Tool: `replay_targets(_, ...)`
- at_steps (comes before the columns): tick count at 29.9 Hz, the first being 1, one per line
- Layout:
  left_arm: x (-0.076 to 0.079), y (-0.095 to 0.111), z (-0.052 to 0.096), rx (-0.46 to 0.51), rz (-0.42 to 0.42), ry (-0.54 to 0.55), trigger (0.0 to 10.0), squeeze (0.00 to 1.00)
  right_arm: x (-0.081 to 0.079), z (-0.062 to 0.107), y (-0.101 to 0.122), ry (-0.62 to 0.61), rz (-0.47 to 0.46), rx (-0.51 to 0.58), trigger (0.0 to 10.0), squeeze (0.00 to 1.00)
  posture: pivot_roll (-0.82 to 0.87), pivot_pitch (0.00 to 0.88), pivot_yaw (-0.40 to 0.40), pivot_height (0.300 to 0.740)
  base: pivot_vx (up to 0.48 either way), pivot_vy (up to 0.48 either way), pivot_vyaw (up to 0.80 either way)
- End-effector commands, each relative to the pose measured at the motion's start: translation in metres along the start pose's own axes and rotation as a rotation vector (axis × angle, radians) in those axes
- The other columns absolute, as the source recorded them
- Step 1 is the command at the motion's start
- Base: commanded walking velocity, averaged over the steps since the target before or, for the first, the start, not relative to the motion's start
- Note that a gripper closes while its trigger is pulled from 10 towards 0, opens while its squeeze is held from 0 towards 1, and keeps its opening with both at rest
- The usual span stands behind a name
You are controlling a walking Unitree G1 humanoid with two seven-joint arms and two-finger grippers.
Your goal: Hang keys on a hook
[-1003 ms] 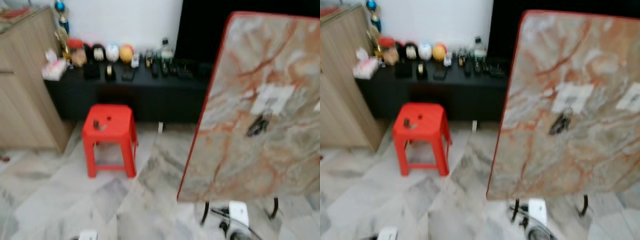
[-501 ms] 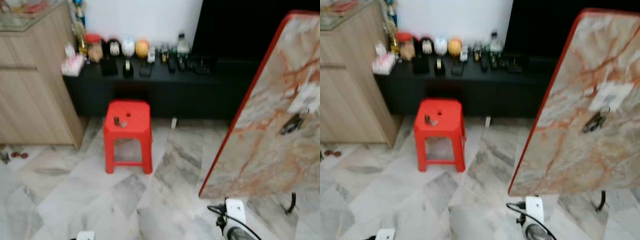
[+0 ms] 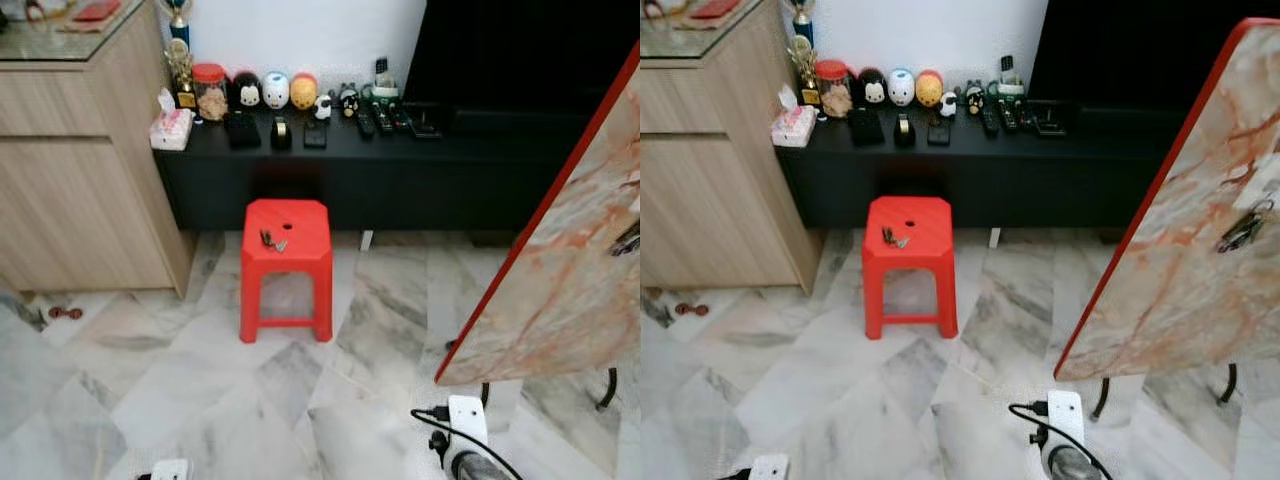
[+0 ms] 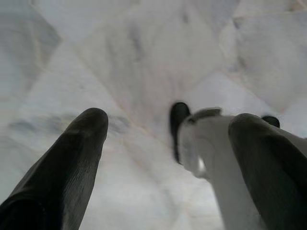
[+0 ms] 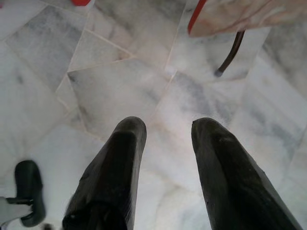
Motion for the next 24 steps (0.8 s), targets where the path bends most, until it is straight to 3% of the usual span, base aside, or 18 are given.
replay_targets(1,0.0076,-0.0071,0.001,-0.025,0.012,-0.018,10.0,0.0,0.0077,0.0007,-0.0049,-0.02,0.005,-0.013,10.0,0.0,-0.04,0.077,-0.074,0.74,0.0,0.36,0.0)
replay_targets(24,0.0056,-0.0079,0.0014,-0.026,0.009,-0.016,10.0,0.0,0.004,0.0015,-0.0098,-0.015,0.013,-0.021,10.0,0.0,-0.02,0.082,-0.066,0.74,0.0,0.358,0.0)
Point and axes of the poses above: a point about 5 cm out from each wrist's last joint towards the gripper, its own z axis pointing back from the gripper into the wrist, its own y axis along the axis of the wrist's last joint, x = y × z, the point moved 3 cm from there along -z, pointing out of the wrist towards the gripper, and after that the axes turned 9 degrees about -z, right-handed, at the moved point
